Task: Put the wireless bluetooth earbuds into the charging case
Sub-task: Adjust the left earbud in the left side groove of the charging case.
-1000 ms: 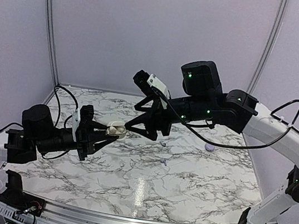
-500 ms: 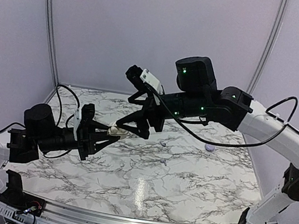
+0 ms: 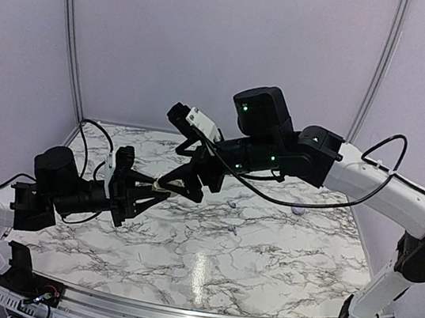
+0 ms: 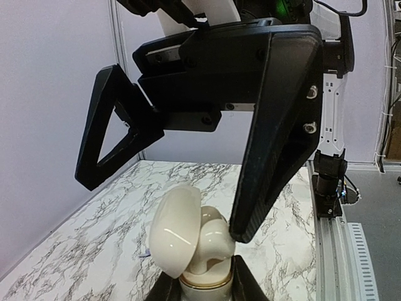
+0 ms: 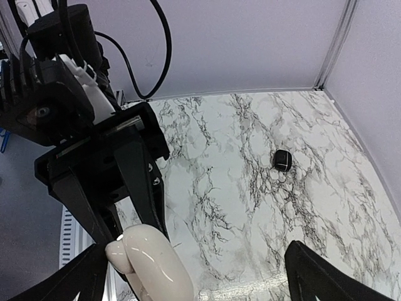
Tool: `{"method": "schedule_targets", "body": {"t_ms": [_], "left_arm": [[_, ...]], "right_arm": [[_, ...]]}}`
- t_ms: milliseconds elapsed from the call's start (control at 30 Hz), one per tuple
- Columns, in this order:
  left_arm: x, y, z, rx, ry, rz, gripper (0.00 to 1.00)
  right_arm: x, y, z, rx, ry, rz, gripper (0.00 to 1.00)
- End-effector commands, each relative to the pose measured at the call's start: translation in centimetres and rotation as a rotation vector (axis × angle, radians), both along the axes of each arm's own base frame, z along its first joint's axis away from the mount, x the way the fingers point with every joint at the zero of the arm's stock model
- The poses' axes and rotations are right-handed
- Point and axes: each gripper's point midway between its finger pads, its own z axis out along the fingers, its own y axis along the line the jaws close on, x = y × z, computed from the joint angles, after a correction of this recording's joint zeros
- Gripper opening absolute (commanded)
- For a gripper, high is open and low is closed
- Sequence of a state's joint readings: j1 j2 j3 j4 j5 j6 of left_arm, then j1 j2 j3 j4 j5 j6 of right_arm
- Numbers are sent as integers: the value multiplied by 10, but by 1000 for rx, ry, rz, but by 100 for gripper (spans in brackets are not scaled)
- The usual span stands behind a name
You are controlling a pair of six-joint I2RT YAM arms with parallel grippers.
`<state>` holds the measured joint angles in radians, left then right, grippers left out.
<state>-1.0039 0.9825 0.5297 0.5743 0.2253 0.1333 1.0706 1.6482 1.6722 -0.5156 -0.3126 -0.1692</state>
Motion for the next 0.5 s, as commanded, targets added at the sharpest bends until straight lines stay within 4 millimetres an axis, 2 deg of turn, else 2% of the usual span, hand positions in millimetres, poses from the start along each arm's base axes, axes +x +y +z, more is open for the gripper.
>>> {"method": "schedule_targets", "body": {"t_ms": [0, 400, 467], "left_arm": [[-4, 2, 25, -68, -32, -17, 0], [-6, 3, 26, -74, -33, -29, 0], [-5, 3, 25, -70, -33, -25, 0]], "right_arm": [[15, -1, 11, 20, -9, -64, 99], [19, -6, -4, -32, 0, -68, 99], [16, -6, 1, -16, -3, -56, 98]]}}
